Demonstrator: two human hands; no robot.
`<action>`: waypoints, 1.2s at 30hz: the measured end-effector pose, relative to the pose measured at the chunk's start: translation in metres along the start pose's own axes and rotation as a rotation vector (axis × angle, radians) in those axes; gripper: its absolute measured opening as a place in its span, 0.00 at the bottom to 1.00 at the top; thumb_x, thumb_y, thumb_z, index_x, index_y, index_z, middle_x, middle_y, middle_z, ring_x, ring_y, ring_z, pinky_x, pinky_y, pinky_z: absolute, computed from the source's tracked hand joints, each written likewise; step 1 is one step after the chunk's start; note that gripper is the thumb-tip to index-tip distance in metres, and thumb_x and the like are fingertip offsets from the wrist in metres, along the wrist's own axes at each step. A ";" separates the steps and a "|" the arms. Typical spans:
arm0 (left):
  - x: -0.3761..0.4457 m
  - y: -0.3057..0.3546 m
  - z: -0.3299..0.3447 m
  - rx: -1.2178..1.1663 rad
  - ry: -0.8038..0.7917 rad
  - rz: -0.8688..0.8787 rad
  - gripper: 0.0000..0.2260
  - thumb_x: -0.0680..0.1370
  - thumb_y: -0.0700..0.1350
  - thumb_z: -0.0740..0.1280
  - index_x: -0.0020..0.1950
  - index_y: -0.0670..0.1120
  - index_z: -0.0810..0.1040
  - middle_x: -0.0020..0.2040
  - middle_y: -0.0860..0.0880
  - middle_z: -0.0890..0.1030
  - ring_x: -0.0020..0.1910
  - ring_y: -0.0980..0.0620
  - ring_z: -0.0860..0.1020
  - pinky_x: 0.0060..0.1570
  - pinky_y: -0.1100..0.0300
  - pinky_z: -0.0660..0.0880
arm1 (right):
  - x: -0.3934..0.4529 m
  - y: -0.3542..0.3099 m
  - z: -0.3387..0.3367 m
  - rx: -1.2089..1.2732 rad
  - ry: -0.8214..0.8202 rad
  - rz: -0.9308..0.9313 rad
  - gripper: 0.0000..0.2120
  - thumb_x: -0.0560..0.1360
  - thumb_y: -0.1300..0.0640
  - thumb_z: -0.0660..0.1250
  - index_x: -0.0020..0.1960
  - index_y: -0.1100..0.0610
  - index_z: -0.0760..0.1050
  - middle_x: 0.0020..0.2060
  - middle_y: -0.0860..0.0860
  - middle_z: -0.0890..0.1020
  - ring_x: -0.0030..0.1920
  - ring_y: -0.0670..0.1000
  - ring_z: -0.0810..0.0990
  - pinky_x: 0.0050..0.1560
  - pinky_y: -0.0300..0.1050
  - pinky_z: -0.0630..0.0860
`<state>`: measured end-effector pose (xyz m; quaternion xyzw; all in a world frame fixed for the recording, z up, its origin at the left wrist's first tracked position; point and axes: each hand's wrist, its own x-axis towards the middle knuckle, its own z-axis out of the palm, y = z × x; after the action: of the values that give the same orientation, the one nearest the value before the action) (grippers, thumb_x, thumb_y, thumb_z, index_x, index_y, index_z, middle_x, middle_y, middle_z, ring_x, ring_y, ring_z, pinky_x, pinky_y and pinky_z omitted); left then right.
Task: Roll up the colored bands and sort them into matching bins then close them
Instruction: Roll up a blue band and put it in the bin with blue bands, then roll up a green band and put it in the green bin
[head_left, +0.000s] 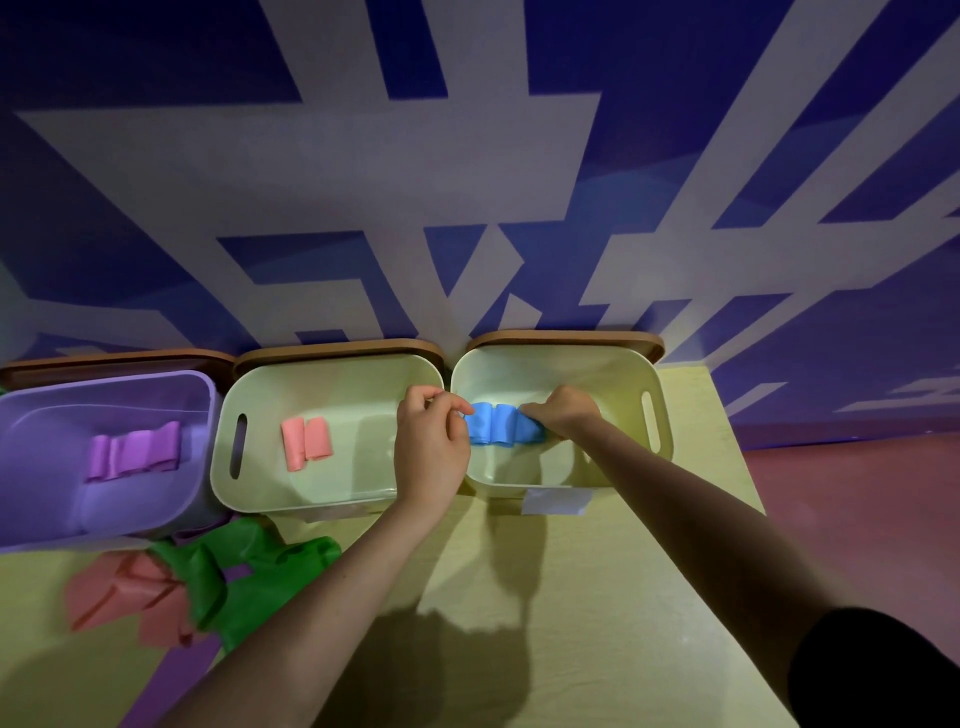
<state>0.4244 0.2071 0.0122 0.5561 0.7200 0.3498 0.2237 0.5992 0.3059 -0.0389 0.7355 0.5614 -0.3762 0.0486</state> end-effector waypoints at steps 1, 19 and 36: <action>0.000 0.000 0.000 -0.001 0.002 0.002 0.09 0.75 0.36 0.63 0.43 0.48 0.80 0.50 0.54 0.69 0.46 0.52 0.73 0.39 0.62 0.67 | -0.001 0.000 -0.002 0.014 -0.002 0.002 0.21 0.74 0.41 0.65 0.48 0.61 0.77 0.41 0.55 0.77 0.43 0.54 0.76 0.41 0.44 0.69; -0.030 0.008 -0.073 -0.024 0.006 0.056 0.07 0.77 0.43 0.66 0.53 0.47 0.79 0.53 0.48 0.77 0.54 0.49 0.73 0.52 0.56 0.71 | -0.159 -0.035 -0.025 0.612 0.221 -0.432 0.05 0.76 0.54 0.66 0.46 0.55 0.78 0.37 0.52 0.82 0.41 0.52 0.82 0.46 0.49 0.78; -0.193 -0.280 -0.193 0.113 -0.139 -0.623 0.18 0.70 0.55 0.69 0.54 0.44 0.80 0.48 0.40 0.81 0.49 0.40 0.80 0.49 0.51 0.77 | -0.258 -0.070 0.224 0.411 -0.159 -0.437 0.03 0.76 0.53 0.65 0.44 0.49 0.76 0.40 0.46 0.81 0.42 0.49 0.79 0.49 0.47 0.75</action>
<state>0.1608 -0.0657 -0.0850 0.3430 0.8568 0.1852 0.3376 0.4045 0.0171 -0.0169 0.5600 0.6128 -0.5398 -0.1395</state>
